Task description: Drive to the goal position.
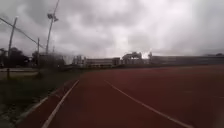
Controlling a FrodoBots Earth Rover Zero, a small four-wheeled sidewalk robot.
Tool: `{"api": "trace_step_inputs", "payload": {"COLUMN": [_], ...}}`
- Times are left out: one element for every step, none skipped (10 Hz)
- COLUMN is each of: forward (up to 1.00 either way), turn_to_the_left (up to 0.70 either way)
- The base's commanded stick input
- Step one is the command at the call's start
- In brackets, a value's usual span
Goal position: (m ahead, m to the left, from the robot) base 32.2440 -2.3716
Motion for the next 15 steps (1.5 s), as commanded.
{"api": "trace_step_inputs", "payload": {"forward": [0.70,0.70,0.70,0.70,0.70,0.70,0.70,0.70,0.70,0.70,0.70,0.70,0.70,0.70,0.70], "turn_to_the_left": [0.33,0.19,0.08,0.02,0.00,0.00,0.00,0.00,0.00,0.00,0.00,0.00,0.00,0.00,0.00]}}
